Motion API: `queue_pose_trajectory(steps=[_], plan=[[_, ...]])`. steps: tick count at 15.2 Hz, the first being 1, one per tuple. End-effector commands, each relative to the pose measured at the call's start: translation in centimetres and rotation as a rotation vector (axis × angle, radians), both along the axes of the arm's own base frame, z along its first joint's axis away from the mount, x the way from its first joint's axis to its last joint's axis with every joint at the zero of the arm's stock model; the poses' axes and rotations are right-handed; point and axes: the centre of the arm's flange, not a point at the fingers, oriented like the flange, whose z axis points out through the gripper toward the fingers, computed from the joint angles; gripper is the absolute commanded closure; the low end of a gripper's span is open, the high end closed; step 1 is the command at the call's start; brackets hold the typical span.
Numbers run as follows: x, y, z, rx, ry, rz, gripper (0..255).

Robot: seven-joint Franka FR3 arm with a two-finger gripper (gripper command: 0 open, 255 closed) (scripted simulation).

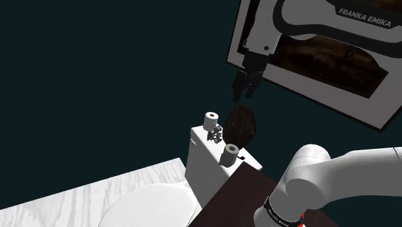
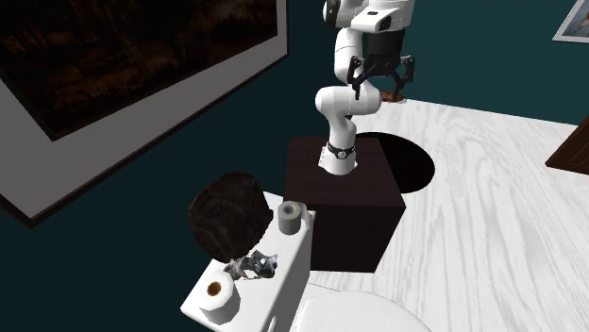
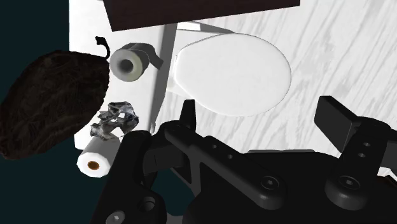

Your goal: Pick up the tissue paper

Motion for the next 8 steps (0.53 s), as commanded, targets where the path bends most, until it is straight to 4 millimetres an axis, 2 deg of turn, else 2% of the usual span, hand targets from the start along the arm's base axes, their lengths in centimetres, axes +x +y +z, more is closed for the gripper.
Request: queue_pose_trajectory(steps=[1, 8], plan=[[0.0, 0.0, 0.0, 0.000, 0.000, 0.000, 0], [0.1, -4.5, -8.0, -0.007, -0.030, 0.070, 0]])
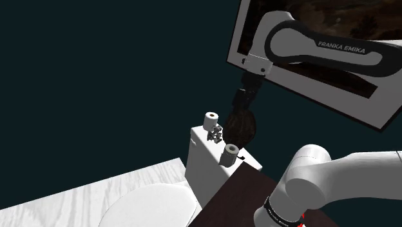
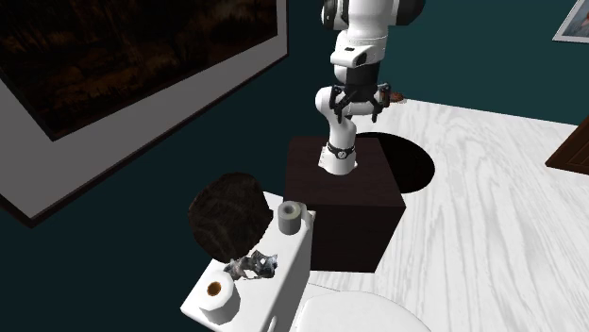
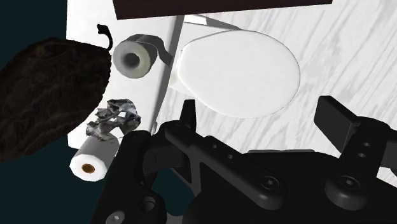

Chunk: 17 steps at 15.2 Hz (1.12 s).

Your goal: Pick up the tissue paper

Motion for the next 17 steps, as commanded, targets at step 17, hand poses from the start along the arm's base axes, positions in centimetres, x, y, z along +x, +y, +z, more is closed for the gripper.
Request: queue_pose_trajectory(steps=[17], plan=[[2.4, -11.5, -20.7, -0.018, -0.079, 0.181, 0]])
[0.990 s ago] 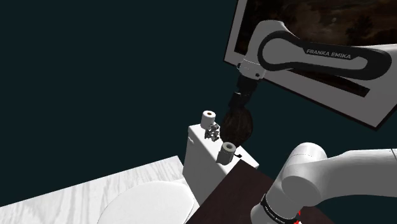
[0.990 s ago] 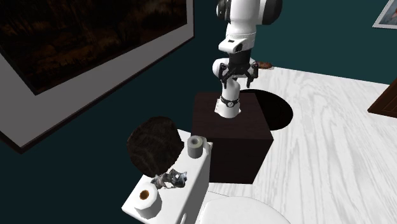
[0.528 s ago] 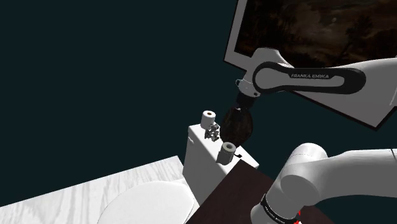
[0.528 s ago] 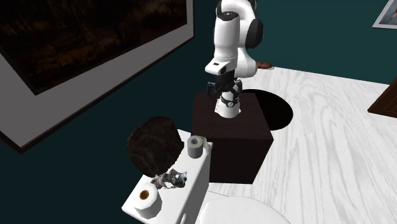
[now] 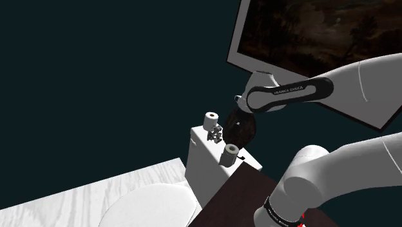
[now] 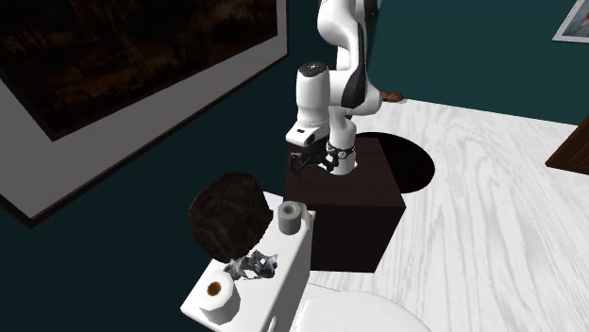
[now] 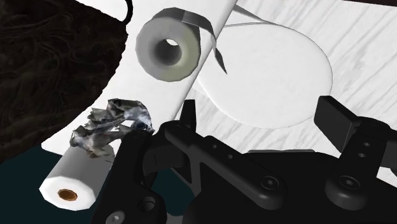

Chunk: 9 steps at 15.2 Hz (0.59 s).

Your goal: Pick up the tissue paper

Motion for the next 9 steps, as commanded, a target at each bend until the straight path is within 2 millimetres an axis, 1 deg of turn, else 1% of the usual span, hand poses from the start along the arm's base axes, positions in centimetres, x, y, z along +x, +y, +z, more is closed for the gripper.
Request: queue_pose_trajectory(steps=[1, 9], plan=[[0.6, -1.3, -2.4, -0.005, -0.012, 0.021, 0], [3.0, -6.2, -11.3, -0.013, -0.047, 0.101, 0]])
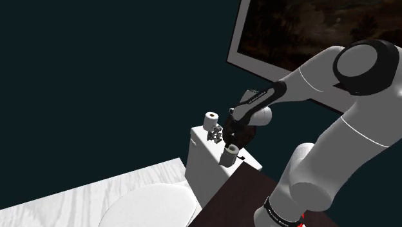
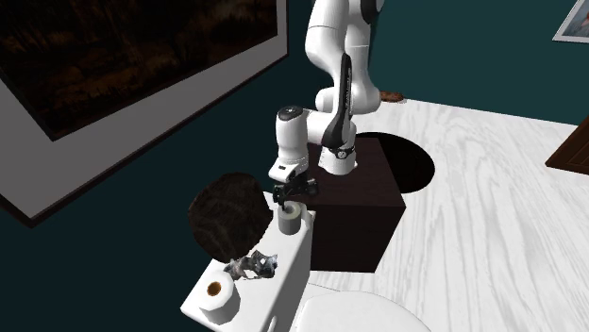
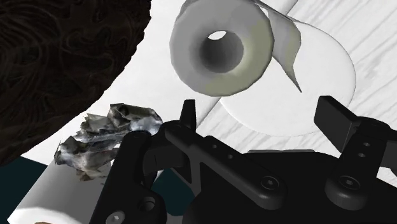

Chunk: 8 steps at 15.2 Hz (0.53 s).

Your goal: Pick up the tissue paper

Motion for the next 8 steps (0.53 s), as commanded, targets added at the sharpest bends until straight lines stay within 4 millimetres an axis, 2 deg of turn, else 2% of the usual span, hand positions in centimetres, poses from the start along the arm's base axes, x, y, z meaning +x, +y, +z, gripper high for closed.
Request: queue_pose_trajectory(steps=[1, 8], plan=[[0.5, -1.5, -1.9, -0.007, -0.011, 0.021, 0], [0.7, -1.8, -5.6, -0.007, -0.014, 0.026, 0]])
